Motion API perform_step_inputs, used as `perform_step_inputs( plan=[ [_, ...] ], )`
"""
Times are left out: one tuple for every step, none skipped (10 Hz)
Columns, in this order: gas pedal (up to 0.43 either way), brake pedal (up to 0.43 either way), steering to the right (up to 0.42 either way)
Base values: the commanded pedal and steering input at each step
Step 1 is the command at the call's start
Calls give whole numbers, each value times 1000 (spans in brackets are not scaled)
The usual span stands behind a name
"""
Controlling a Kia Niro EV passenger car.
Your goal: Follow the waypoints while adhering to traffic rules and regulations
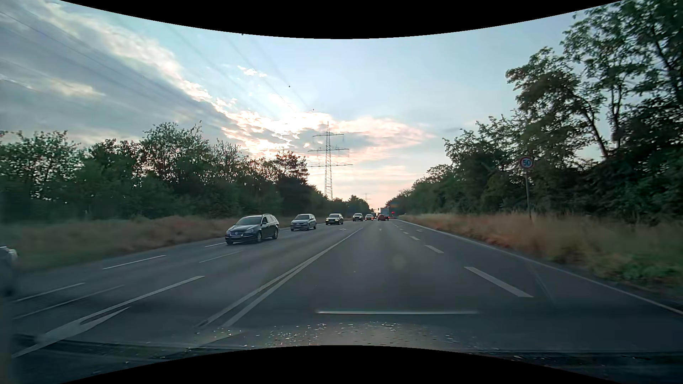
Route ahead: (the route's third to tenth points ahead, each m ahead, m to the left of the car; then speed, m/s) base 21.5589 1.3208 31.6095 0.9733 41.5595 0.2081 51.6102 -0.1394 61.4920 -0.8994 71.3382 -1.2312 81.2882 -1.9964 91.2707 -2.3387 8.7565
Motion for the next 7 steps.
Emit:
perform_step_inputs(
  plan=[
    [0, 0, 14],
    [0, 0, 15],
    [0, 0, 14],
    [0, 0, 14],
    [0, 0, 14],
    [0, 0, 15],
    [0, 0, 15]
  ],
)
